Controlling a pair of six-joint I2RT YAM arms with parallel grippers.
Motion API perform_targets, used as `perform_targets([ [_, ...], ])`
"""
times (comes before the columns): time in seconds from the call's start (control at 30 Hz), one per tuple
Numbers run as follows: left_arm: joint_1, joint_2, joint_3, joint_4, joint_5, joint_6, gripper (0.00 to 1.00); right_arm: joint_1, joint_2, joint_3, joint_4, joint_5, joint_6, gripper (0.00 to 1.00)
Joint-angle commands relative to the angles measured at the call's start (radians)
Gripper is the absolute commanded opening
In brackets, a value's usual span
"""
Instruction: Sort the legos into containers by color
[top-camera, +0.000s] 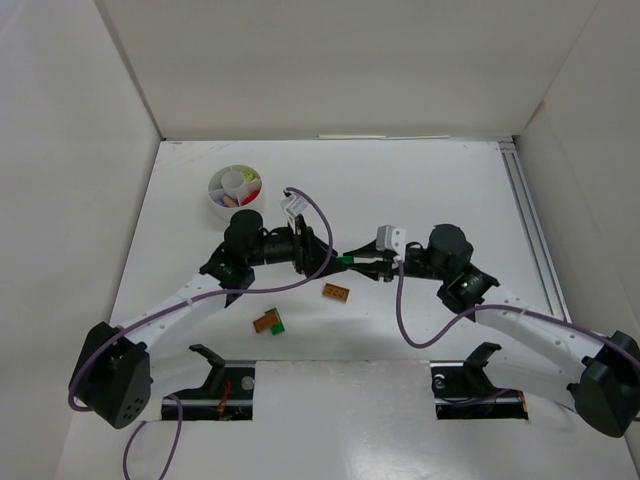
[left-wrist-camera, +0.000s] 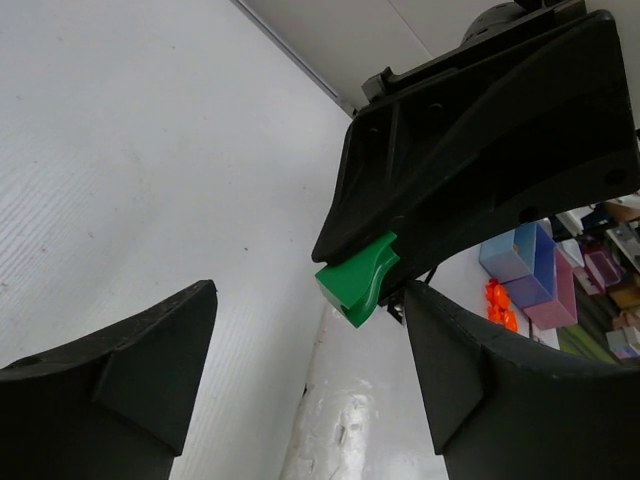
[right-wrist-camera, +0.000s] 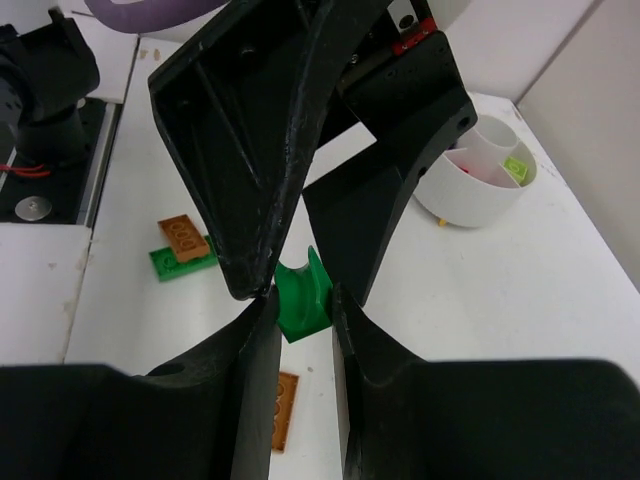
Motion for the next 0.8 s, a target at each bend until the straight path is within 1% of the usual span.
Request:
perform_targets([
  [0.0, -0.009, -0.007, 0.049, 0.099, 0.062, -0.015, 0.69, -0.007, 0.002, 0.045, 0.076, -0.063, -0.015, 0.18],
  [0.03, -0.009, 0.002, 0.049, 0.099, 0.062, -0.015, 0.63, -0.007, 0.014, 0.045, 0.076, -0.063, -0.015, 0.18],
  [0.17, -0.009, 0.011, 0.049, 0.108, 0.062, -0.035, 0.57, -0.007, 0.025, 0.054, 0.085, -0.063, -0.015, 0.18],
  [0.2, -0.019, 0.012, 0.049, 0.108, 0.071, -0.035, 0.53, -0.007, 0.035, 0.054, 0.085, -0.054, -0.015, 0.18],
  [0.3, -0.019, 0.012, 0.058, 0.117, 0.071, -0.044, 0.46, -0.007, 0.045, 0.054, 0.104, -0.054, -0.015, 0.18],
  [0.33, -0.019, 0.012, 0.058, 0.117, 0.071, -0.044, 0.42, -0.007, 0.045, 0.054, 0.125, -0.043, -0.006, 0.18],
  [0.43, -0.029, 0.021, 0.058, 0.117, 0.081, -0.044, 0.33, -0.007, 0.045, 0.033, 0.167, -0.022, 0.014, 0.18],
  [0.47, -0.029, 0.021, 0.058, 0.117, 0.081, -0.044, 0.28, -0.007, 0.045, 0.033, 0.177, -0.022, 0.014, 0.18],
  [0.5, -0.029, 0.021, 0.058, 0.117, 0.09, -0.044, 0.26, -0.007, 0.045, 0.033, 0.177, -0.012, 0.014, 0.18],
  [0.6, -0.029, 0.021, 0.058, 0.117, 0.113, -0.044, 0.26, -0.007, 0.045, 0.033, 0.191, 0.018, 0.014, 0.18],
  [0.73, -0.038, 0.021, 0.067, 0.117, 0.125, -0.044, 0.26, -0.007, 0.063, 0.033, 0.225, -0.005, 0.014, 0.18],
  [0.77, -0.038, 0.021, 0.067, 0.117, 0.125, -0.044, 0.23, -0.007, 0.063, 0.033, 0.236, -0.005, 0.028, 0.18],
])
